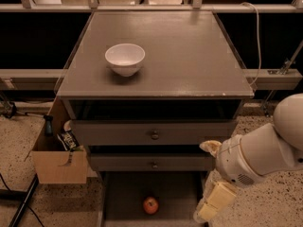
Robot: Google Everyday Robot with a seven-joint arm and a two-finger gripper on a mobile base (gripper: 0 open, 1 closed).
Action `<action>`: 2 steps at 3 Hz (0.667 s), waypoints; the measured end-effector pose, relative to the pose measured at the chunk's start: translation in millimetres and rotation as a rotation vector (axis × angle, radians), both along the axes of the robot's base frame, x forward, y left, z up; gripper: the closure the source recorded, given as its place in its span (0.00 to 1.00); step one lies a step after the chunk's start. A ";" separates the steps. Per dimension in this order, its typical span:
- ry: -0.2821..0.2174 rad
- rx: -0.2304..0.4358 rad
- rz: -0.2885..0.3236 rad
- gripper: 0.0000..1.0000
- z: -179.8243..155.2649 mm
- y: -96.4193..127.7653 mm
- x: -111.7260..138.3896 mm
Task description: Pick apple from bottom drawer and place on counter
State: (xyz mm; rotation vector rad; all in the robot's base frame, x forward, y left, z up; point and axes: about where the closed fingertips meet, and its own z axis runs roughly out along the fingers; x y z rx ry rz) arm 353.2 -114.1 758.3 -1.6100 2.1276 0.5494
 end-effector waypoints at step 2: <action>0.075 0.148 -0.064 0.00 -80.3 4.7 1.3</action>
Offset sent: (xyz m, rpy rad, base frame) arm 0.0026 0.0026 -0.1431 0.2735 0.1284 -0.0899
